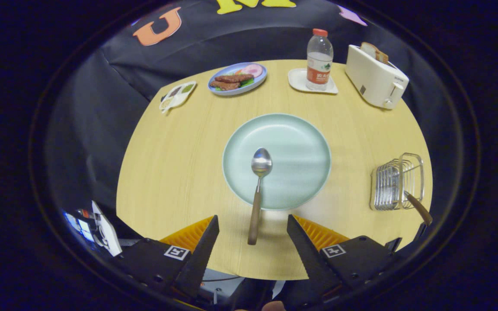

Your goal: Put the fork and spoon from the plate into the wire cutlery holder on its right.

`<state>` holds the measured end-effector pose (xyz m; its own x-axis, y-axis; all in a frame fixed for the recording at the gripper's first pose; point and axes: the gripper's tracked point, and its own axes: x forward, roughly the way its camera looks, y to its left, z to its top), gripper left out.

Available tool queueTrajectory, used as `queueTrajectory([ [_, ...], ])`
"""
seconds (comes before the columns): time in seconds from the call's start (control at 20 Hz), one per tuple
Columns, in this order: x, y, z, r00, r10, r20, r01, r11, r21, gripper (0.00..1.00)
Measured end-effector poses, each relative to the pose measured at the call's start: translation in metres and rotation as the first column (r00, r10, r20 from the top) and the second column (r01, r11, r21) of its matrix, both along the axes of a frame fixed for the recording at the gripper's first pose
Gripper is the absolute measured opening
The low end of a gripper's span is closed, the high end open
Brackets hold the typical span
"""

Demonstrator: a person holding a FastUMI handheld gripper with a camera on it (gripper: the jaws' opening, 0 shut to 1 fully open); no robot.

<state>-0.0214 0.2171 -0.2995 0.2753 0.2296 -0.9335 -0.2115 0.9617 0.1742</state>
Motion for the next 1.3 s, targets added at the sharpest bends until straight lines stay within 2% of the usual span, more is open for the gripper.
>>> queueTrajectory([
  [0.25, -0.004, 0.011, -0.032, 0.998, 0.027, -0.055, -0.031, 0.996, -0.082, 0.95],
  [0.3, -0.003, 0.012, -0.038, 0.997, 0.019, -0.071, -0.025, 0.996, -0.090, 0.85],
  [0.6, 0.000, 0.010, -0.062, 0.994, -0.017, -0.108, 0.003, 0.991, -0.135, 0.54],
  [0.85, -0.002, 0.007, -0.077, 0.991, -0.026, -0.133, 0.006, 0.989, -0.148, 0.54],
  [1.0, 0.002, 0.002, -0.071, 0.990, -0.033, -0.139, 0.010, 0.986, -0.166, 0.22],
  [1.05, 0.003, -0.001, -0.071, 0.990, -0.041, -0.132, 0.017, 0.984, -0.176, 0.22],
  [1.1, 0.005, -0.001, -0.069, 0.990, -0.040, -0.136, 0.017, 0.986, -0.164, 0.07],
  [1.2, 0.007, -0.004, -0.061, 0.991, -0.033, -0.128, 0.013, 0.987, -0.159, 0.06],
  [1.25, 0.007, -0.004, -0.060, 0.993, -0.032, -0.117, 0.014, 0.988, -0.154, 0.01],
  [1.3, 0.008, -0.005, -0.055, 0.993, -0.024, -0.113, 0.008, 0.989, -0.147, 0.01],
])
